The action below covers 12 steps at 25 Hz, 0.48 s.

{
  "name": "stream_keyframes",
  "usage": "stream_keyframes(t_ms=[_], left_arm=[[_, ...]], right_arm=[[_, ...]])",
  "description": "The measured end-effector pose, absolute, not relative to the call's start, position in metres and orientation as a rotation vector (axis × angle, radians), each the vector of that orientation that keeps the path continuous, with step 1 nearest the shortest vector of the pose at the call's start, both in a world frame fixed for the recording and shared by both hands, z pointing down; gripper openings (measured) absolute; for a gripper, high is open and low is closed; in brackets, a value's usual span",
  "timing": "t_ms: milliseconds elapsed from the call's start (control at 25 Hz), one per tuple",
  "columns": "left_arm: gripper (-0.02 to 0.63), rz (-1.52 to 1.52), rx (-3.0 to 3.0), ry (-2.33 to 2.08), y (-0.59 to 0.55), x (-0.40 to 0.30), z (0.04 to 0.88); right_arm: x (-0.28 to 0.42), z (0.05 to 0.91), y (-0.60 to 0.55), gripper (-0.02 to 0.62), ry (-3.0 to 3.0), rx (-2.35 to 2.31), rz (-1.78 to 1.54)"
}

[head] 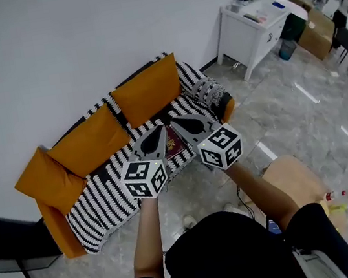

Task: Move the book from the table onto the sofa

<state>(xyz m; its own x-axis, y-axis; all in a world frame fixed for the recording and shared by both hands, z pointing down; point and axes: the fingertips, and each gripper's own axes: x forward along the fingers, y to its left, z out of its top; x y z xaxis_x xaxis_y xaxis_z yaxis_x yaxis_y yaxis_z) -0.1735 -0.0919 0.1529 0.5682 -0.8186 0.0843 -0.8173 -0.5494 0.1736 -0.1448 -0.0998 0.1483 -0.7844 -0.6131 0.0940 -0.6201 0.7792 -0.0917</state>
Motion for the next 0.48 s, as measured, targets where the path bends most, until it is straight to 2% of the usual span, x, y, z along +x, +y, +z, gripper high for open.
stream_keyframes(t_ms=[480], left_arm=[[0.026,-0.017,2.601,-1.427,-0.086,-0.122,0.139]], right_arm=[[-0.101,0.134,-0.095,0.017,-2.943,0.974,0.173]])
